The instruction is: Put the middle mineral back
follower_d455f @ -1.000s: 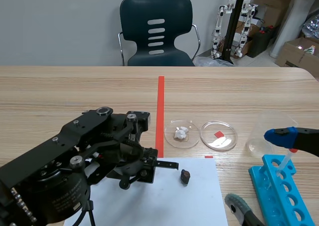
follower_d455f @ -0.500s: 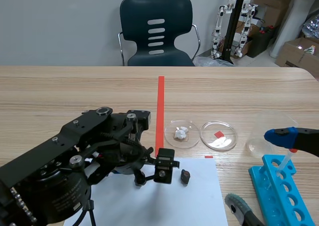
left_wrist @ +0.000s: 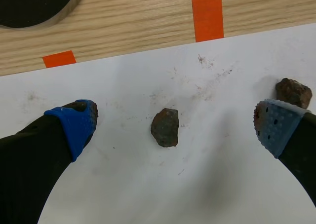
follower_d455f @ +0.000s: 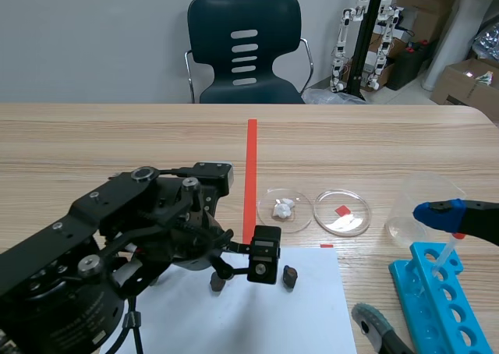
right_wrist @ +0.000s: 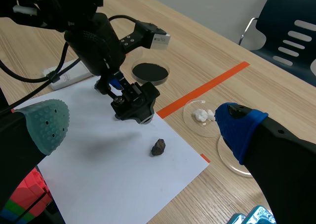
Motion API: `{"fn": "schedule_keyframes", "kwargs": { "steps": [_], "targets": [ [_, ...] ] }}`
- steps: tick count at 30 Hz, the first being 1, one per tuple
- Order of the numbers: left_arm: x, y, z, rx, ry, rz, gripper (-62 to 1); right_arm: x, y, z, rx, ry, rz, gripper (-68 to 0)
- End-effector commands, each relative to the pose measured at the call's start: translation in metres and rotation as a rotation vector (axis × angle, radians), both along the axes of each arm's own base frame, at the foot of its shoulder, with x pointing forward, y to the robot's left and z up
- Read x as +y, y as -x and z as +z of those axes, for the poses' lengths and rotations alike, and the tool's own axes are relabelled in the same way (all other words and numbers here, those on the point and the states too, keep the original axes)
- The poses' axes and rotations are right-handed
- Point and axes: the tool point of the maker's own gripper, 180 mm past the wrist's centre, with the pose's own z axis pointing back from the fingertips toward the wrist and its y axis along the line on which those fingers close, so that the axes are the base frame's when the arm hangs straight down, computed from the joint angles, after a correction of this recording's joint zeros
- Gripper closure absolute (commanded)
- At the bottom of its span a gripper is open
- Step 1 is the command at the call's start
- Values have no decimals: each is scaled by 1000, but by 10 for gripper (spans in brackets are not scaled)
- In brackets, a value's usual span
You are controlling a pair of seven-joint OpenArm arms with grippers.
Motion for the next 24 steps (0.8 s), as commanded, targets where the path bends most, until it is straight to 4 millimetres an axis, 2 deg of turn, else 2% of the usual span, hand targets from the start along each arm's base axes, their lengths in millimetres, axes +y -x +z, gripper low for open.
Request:
{"fn": "schedule_keyframes", "kwargs": {
  "steps": [1,12,24],
  "targets": [
    [1,-2,9,-28,12,-2,-623,0,-3,7,-20,-19,-1,-621],
    [6,5,34,-138,46,-14,-623,0,-3,7,-20,-19,-1,-621],
    [7,9,33,-133,48,-13,-623,0,-3,7,-20,-19,-1,-621]
  ]
}}
